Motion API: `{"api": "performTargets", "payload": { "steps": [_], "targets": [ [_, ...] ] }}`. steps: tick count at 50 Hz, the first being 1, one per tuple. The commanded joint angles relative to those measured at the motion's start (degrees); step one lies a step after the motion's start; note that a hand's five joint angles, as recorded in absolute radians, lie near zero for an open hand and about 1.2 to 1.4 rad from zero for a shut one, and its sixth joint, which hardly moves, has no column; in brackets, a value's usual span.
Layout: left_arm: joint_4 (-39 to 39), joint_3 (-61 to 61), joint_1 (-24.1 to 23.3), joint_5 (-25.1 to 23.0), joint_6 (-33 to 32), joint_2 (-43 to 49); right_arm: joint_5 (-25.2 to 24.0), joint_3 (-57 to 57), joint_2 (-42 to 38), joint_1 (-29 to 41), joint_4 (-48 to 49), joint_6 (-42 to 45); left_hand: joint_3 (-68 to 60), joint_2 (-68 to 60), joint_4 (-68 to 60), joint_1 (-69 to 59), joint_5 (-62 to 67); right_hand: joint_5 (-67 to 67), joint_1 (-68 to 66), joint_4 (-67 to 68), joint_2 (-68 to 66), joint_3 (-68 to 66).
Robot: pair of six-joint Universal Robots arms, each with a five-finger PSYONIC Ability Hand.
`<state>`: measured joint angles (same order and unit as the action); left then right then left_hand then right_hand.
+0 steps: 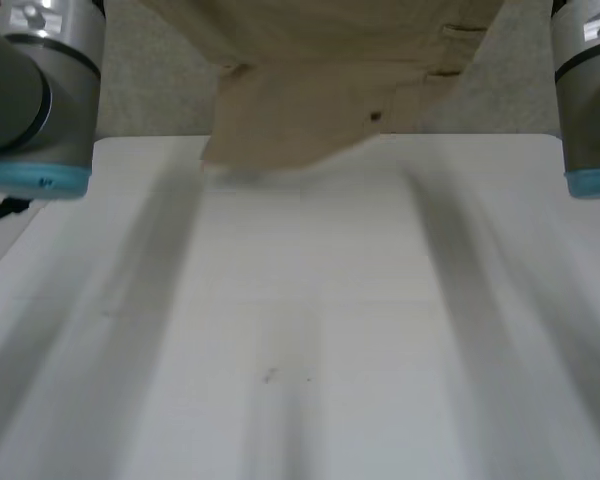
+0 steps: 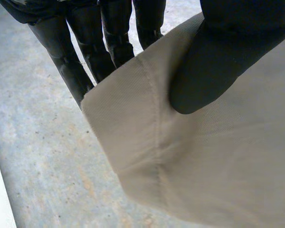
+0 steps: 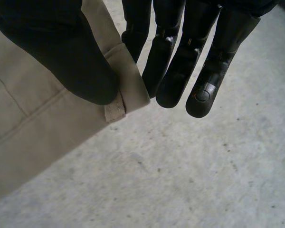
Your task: Fold the shorts.
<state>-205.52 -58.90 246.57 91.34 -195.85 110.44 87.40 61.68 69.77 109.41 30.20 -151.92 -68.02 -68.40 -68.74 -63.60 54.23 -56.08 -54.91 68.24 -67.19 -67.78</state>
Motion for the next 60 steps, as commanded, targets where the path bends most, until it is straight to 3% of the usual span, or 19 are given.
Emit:
{"api": "performTargets", "payload": {
  "steps": [1,10,16,20,21,25,27,36,44,50,60],
  "targets": [
    [1.2,-22.0,-0.7,-0.5,0.0,-6.5,-1.6,9.4,2.0,0.5,-11.0,-0.1,-12.0,-11.6,-11.3,-16.4,15.8,-13.9,-25.1,11.8,-12.8,-12.2],
    [1.3,-44.9,-1.8,0.0,-0.1,-5.6,-4.7,23.1,0.8,-0.5,-23.9,-0.1,-12.0,-11.6,-11.3,-16.4,15.8,-13.9,-25.1,11.8,-12.8,-12.2],
    [3.1,-49.9,-3.8,0.2,0.1,-5.6,-4.9,28.3,-0.9,-0.4,-28.6,0.0,-6.8,-6.4,-6.1,-11.2,10.6,-13.9,-25.1,11.8,-12.8,-12.2],
    [9.6,-50.7,-3.9,0.3,0.3,-8.0,-5.0,32.0,-0.1,-0.6,-28.4,0.0,13.0,13.4,13.7,8.6,-9.2,-13.9,-25.1,11.8,-12.8,-12.2],
    [13.3,-50.5,-3.7,0.2,0.4,-10.4,-5.0,33.1,0.6,-0.8,-28.3,0.0,24.4,24.8,25.1,20.0,-20.6,-13.9,-25.1,11.8,-12.8,-12.2],
    [20.0,-49.0,-3.5,-0.6,0.6,-15.6,-5.5,36.5,3.7,-1.9,-27.7,0.0,48.5,48.8,49.2,44.0,-44.7,-13.9,-25.1,11.8,-12.8,-12.2],
    [21.6,-47.8,-3.5,-0.6,0.6,-16.9,-5.7,38.1,4.6,-2.7,-27.0,0.0,53.7,54.1,54.5,49.3,-50.0,-13.9,-25.1,11.8,-12.8,-12.2],
    [21.9,-42.0,-0.5,-2.2,1.4,-17.3,-7.5,43.1,5.7,-3.3,-23.2,0.0,50.9,51.3,51.6,46.5,-47.1,-13.9,-25.1,11.8,-12.8,-12.2],
    [22.6,-37.1,2.1,-8.9,7.6,-6.8,-7.5,43.1,5.7,-6.6,-21.1,0.2,42.0,42.4,42.7,37.6,-38.2,-13.9,-25.1,11.8,-12.8,-12.2],
    [25.9,-32.1,3.0,-9.6,10.9,0.3,-7.8,43.3,5.6,-7.6,-20.4,0.6,35.3,35.7,36.0,30.9,-31.5,-13.9,-25.1,11.8,-12.8,-12.2],
    [31.6,-25.4,3.7,-9.7,11.1,8.5,-7.8,44.2,5.6,-7.4,-20.4,0.8,33.1,33.5,33.8,28.7,-29.3,-13.9,-25.1,11.8,-12.8,-12.2]
  ]
}}
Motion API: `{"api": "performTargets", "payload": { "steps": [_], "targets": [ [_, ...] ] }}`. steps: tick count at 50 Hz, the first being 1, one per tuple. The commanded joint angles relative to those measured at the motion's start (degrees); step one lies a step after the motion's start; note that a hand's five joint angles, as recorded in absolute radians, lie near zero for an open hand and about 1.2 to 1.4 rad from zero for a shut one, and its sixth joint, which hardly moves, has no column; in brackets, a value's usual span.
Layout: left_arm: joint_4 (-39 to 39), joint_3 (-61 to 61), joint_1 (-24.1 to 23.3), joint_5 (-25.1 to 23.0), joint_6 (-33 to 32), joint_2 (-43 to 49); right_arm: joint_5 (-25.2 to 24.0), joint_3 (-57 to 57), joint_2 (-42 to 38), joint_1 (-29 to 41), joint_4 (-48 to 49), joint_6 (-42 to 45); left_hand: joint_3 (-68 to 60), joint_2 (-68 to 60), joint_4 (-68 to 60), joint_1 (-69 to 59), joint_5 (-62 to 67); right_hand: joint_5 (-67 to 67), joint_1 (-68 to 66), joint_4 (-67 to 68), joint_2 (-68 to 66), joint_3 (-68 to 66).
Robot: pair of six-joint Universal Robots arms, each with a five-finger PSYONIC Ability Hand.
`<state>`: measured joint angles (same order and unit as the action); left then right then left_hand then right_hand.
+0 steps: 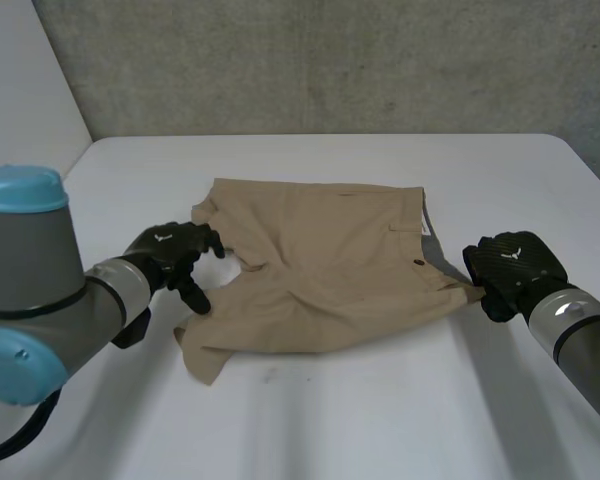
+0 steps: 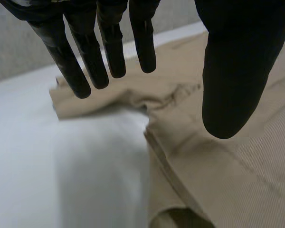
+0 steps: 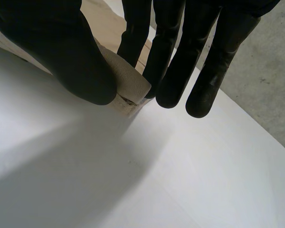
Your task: Fold the shorts.
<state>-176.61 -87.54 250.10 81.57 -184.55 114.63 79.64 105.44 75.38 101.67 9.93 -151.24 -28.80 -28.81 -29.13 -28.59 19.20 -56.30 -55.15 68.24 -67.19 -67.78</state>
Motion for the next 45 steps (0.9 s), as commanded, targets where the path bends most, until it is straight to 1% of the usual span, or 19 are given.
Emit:
{"api": "performTargets", "payload": {
  "steps": [1,5,10,14,15,18,22,26,30,33,34,38,41,45],
  "targets": [
    [2.8,3.3,0.2,0.0,-0.2,4.5,0.0,0.6,0.0,0.4,-0.1,0.1,-6.3,-6.3,-6.0,-6.5,5.9,-13.7,-24.8,11.8,-12.8,-12.2],
    [2.7,3.3,0.1,0.0,-0.4,5.6,0.0,0.6,0.0,0.5,-0.1,0.1,-7.8,-7.8,-7.5,-8.0,7.4,-13.7,-24.8,11.8,-12.8,-12.2],
    [2.8,3.3,0.0,-0.1,-0.3,5.9,0.0,0.4,0.0,0.5,-0.1,0.1,-12.7,-12.7,-12.4,-12.9,12.3,-13.7,-24.8,11.8,-12.8,-12.2],
    [2.8,3.3,-0.6,-0.1,-0.3,6.0,0.0,0.4,0.0,0.3,-0.1,0.2,-34.5,-34.5,-34.2,-34.7,34.1,-13.7,-24.8,11.8,-12.8,-12.2],
    [2.8,3.2,-0.7,-0.1,-0.3,6.0,-0.1,0.3,0.0,0.2,-0.1,0.2,-43.4,-43.4,-43.1,-43.6,43.0,-13.7,-24.8,11.8,-12.8,-12.2],
    [2.9,2.8,-0.8,-0.2,-0.4,5.8,-0.1,0.1,0.1,0.1,-0.1,0.2,-51.2,-51.2,-50.9,-51.4,50.8,-13.7,-24.8,11.8,-12.8,-12.2],
    [3.2,2.3,-1.1,-0.3,-0.4,4.8,-0.1,-0.2,0.3,0.1,-0.2,0.2,-51.2,-51.2,-50.9,-51.4,50.8,-13.7,-24.8,11.8,-12.8,-12.2],
    [3.7,1.8,-0.6,0.0,-0.5,0.3,0.0,-0.4,1.0,0.1,-0.8,1.1,-51.2,-51.2,-50.9,-51.4,50.8,-13.7,-24.8,11.8,-12.8,-12.2],
    [3.8,1.1,1.0,-0.1,-0.5,-8.3,0.3,-0.1,3.2,0.1,-1.0,3.9,-51.2,-51.2,-50.9,-51.4,50.8,-13.7,-24.8,11.8,-12.8,-12.2],
    [3.6,1.1,2.4,-0.1,-0.6,-13.3,0.6,-0.2,4.3,0.1,-1.0,4.6,-51.2,-51.2,-50.9,-51.4,50.8,-13.7,-24.8,11.8,-12.8,-12.2],
    [3.6,1.1,3.0,-0.2,-0.6,-16.3,0.7,-0.3,5.1,0.2,-1.0,4.6,-51.2,-51.2,-50.9,-51.4,50.8,-13.7,-24.8,11.8,-12.8,-12.2],
    [3.6,0.4,3.2,-0.3,-0.5,-23.4,0.8,-0.7,7.8,0.2,-0.9,4.1,-51.2,-51.2,-50.9,-51.4,50.8,-13.7,-24.8,11.8,-12.8,-12.2],
    [3.7,-1.0,3.1,-0.2,-0.5,-26.4,0.7,-0.7,9.2,0.3,-0.9,3.9,-51.2,-51.2,-50.9,-51.4,50.8,-13.7,-24.8,11.8,-12.8,-12.2],
    [4.3,-6.2,2.2,-0.2,-0.9,-30.1,0.7,-0.5,10.7,0.3,-1.5,3.8,-51.2,-51.2,-50.9,-51.4,50.8,-13.7,-24.8,11.8,-12.8,-12.2]
  ]
}}
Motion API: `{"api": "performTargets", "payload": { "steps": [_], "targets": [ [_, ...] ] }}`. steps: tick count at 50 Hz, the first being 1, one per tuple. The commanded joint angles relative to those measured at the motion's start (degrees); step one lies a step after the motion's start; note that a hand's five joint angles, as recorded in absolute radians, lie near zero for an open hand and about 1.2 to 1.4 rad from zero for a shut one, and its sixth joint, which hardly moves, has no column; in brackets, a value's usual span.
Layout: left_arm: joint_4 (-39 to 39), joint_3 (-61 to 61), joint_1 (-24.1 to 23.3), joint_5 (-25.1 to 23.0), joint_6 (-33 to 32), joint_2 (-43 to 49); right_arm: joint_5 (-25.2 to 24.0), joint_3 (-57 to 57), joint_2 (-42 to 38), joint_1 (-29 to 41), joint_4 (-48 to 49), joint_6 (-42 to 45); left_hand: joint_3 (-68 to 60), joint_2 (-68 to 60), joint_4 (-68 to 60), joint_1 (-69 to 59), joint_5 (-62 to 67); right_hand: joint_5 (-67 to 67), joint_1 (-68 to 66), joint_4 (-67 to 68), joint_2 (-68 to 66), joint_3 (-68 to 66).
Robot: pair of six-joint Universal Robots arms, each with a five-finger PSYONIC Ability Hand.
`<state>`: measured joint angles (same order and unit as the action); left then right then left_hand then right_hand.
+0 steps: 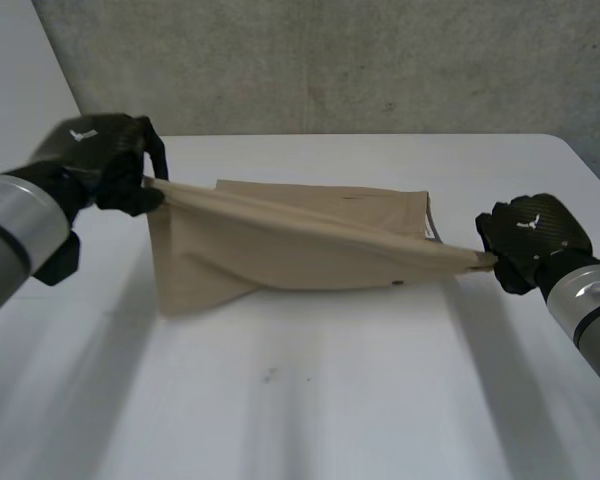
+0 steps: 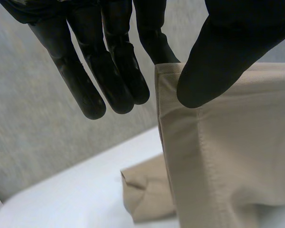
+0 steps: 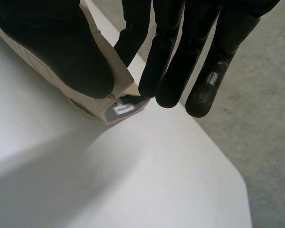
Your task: Fold the shorts.
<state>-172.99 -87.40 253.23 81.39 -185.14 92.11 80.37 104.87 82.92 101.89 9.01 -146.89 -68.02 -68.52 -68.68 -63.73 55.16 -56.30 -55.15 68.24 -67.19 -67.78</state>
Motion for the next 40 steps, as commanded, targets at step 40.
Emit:
{"api": "performTargets", "payload": {
  "steps": [40],
  "targets": [
    [5.2,-10.9,-1.1,-9.2,-5.7,-3.6,-19.4,-10.3,2.3,-14.8,-39.5,12.9,-12.0,-11.5,-11.3,-16.3,14.8,-13.7,-24.8,11.8,-12.8,-12.2]
  ]
}}
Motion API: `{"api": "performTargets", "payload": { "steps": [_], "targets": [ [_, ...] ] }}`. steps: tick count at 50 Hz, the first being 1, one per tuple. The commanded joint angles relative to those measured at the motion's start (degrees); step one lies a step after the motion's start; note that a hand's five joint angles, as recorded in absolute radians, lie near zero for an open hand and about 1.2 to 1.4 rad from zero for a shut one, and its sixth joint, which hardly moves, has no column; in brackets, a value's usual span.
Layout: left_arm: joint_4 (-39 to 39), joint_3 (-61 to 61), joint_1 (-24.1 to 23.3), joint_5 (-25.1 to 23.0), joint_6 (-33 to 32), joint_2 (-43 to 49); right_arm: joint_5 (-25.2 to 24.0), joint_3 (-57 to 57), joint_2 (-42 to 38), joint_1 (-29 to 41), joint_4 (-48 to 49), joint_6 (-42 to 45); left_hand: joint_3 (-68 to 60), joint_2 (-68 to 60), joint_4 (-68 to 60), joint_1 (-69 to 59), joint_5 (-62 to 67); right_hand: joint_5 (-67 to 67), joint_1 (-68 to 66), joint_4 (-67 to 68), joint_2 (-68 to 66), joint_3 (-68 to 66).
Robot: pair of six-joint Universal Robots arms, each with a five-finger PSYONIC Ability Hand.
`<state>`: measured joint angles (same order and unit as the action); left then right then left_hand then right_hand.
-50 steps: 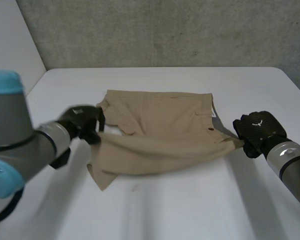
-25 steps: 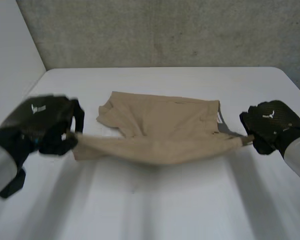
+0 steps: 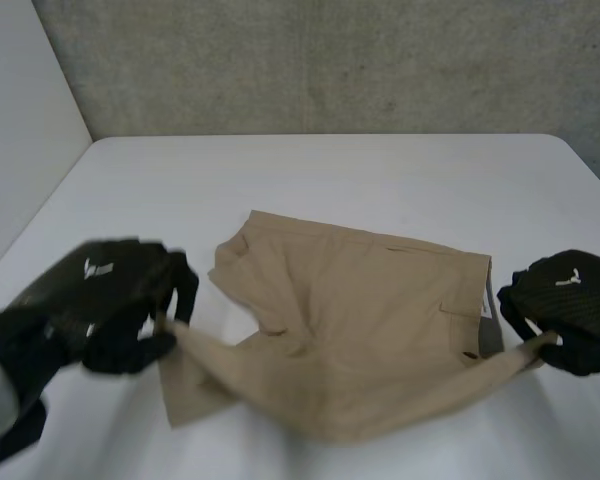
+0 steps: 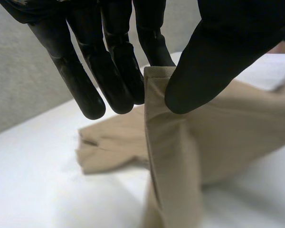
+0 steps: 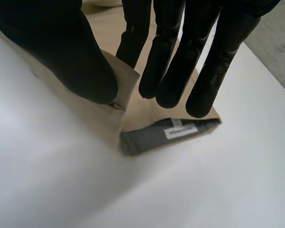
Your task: Fold the shorts.
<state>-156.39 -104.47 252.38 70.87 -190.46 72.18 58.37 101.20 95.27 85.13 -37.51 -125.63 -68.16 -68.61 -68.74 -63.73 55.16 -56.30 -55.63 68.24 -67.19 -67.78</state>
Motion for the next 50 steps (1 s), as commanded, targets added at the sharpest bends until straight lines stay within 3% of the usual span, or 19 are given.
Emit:
{"api": "performTargets", "payload": {
  "steps": [1,11,17,21,27,36,45,50],
  "targets": [
    [-12.1,7.9,-0.3,1.6,-0.3,18.7,3.1,-7.7,-11.1,2.6,7.7,-9.4,-11.8,-11.4,-11.3,-16.3,14.8,-13.7,-24.4,11.8,-12.8,-12.2],
    [-16.7,34.0,-4.9,10.4,-1.0,44.6,14.5,-20.0,-25.9,10.5,17.3,-16.8,-11.8,-11.4,-11.3,-16.3,14.8,-13.7,-24.4,11.8,-12.8,-12.2],
    [-21.0,49.5,-6.8,11.5,-5.3,58.1,20.5,-23.6,-31.3,14.3,28.9,-23.4,-11.8,-11.4,-11.3,-16.3,14.8,-13.7,-24.4,11.8,-12.8,-12.2],
    [-21.1,54.7,-8.9,12.1,-6.8,62.3,23.4,-23.2,-32.2,15.6,34.5,-24.7,-11.8,-11.4,-11.3,-16.3,14.8,-13.7,-24.4,11.8,-12.8,-12.2],
    [-21.0,49.6,-10.2,12.2,-6.8,59.5,23.5,-21.0,-30.8,16.5,34.8,-25.2,-11.8,-11.4,-11.3,-16.3,14.8,-13.7,-24.4,11.8,-12.8,-12.2],
    [-20.9,34.7,-9.6,12.0,-6.6,45.3,23.0,-15.3,-24.4,16.4,33.6,-24.7,-11.8,-11.4,-11.3,-16.3,14.8,-13.7,-24.4,11.8,-12.8,-12.2],
    [-19.9,20.5,-7.6,11.3,-6.5,28.6,16.9,-10.7,-12.6,14.5,24.4,-23.2,-11.8,-11.4,-11.3,-16.3,14.8,-13.7,-24.4,11.8,-12.8,-12.2],
    [-19.7,19.5,-7.3,11.5,-6.5,26.9,15.0,-9.7,-10.8,13.2,23.5,-23.0,-11.8,-11.4,-11.3,-16.3,14.8,-13.7,-24.4,11.8,-12.8,-12.2]
  ]
}}
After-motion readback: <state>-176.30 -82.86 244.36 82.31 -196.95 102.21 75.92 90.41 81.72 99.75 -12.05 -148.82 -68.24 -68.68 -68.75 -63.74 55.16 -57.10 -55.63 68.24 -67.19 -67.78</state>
